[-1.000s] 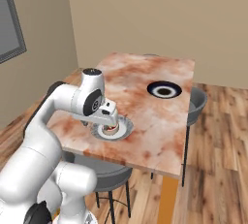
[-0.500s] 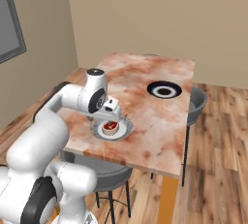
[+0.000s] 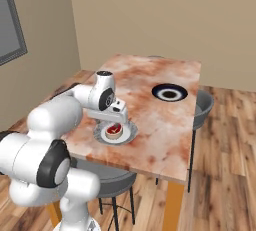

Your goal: Transport the steak and onion to the fridge. Place the steak on the rack containing meat and place the onion on the rack containing the vegetable, ensuring meats and vegetables are on different racks.

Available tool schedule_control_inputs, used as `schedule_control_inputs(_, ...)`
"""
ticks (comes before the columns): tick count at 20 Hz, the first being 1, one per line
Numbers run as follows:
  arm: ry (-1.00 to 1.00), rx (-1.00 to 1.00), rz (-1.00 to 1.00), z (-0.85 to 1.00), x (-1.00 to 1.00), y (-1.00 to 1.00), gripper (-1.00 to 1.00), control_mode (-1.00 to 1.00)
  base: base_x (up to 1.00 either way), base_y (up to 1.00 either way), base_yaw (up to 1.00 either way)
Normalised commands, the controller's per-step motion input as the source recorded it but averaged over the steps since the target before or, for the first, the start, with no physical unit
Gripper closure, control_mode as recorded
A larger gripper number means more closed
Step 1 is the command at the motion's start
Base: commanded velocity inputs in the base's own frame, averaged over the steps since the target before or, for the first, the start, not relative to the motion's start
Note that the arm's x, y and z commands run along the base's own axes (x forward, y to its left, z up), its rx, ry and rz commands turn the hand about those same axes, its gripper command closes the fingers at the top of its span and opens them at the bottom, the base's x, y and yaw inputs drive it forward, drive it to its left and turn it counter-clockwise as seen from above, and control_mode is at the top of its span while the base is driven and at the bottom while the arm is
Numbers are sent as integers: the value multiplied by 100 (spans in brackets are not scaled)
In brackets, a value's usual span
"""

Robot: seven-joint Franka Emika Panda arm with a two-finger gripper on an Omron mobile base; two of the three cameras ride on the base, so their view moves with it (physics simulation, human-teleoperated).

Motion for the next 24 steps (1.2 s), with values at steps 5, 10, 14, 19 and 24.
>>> schedule_control_inputs(5, 1, -1, 0, -31, 49, -11, -100, -100, 0, 0, 0)
schedule_control_inputs(10, 3, 0, 0, -31, 32, -2, -100, -100, 0, 0, 0)
schedule_control_inputs(14, 2, -1, 0, -30, 10, 0, -100, -100, 0, 0, 0)
schedule_control_inputs(19, 0, 0, 0, -23, 0, 0, -100, -100, 0, 0, 0)
schedule_control_inputs(24, 0, 0, 0, -21, 2, 0, -100, -100, 0, 0, 0)
